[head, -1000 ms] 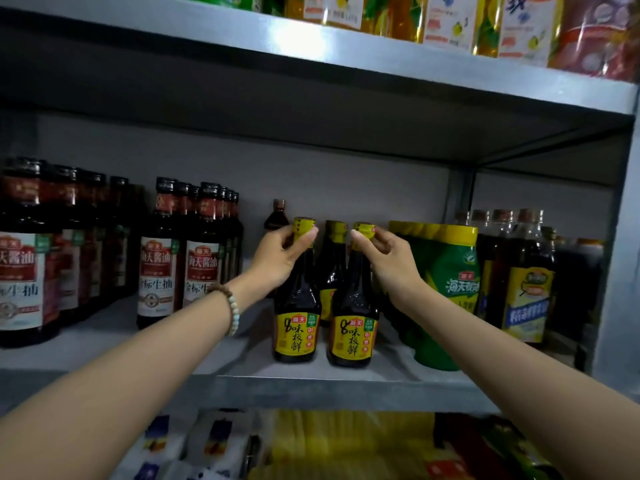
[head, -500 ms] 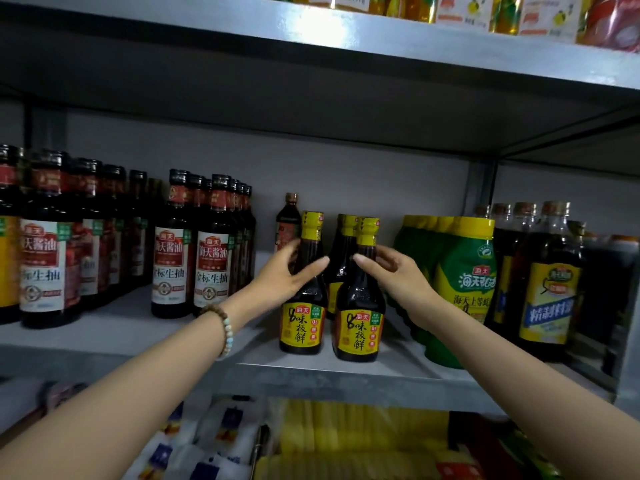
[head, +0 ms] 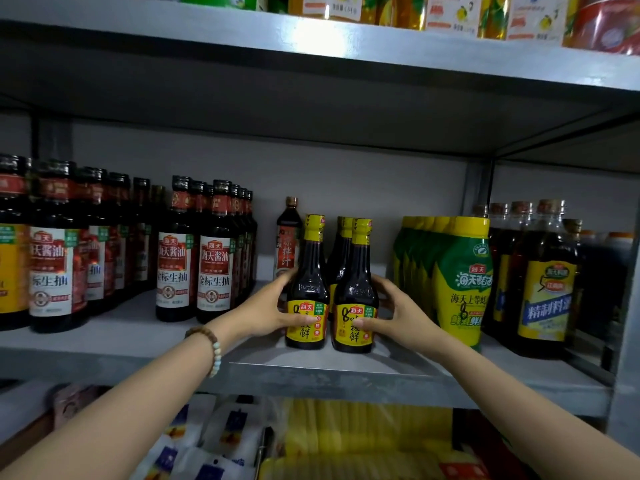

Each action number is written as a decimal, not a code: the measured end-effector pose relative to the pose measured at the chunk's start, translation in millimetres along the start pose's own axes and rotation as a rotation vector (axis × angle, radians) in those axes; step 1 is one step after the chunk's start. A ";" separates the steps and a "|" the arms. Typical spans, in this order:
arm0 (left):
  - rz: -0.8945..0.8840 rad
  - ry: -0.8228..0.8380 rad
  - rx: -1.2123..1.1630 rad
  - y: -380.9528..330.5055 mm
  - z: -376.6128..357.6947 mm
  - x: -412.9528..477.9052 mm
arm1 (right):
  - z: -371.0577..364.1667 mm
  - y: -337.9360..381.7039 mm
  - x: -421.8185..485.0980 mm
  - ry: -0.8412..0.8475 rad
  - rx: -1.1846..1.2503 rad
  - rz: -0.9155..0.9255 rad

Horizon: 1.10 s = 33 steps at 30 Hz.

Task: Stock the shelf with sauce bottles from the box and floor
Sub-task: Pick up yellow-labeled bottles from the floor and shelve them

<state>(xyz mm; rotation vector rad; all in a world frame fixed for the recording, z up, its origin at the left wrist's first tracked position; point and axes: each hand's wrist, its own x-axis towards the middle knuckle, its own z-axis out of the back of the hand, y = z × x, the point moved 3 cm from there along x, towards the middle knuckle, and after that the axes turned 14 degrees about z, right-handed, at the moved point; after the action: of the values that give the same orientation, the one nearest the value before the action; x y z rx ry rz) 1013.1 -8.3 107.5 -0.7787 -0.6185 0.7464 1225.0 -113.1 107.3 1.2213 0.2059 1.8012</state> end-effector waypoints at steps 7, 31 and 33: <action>0.054 0.024 0.017 4.4 -2.6 18.7 | -6.3 -14.1 14.5 -0.034 0.008 -0.055; 0.093 0.011 -0.040 19.5 -6.2 38.4 | -9.3 -34.8 22.3 -0.045 0.071 -0.061; 0.097 0.017 -0.039 20.0 -5.6 39.4 | -8.7 -36.9 22.4 -0.041 0.069 -0.068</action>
<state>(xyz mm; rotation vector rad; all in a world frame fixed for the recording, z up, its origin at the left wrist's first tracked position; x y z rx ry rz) 1033.2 30.0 96.9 -0.8551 -0.5848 0.8179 1237.9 -72.5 96.2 1.2835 0.2848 1.7214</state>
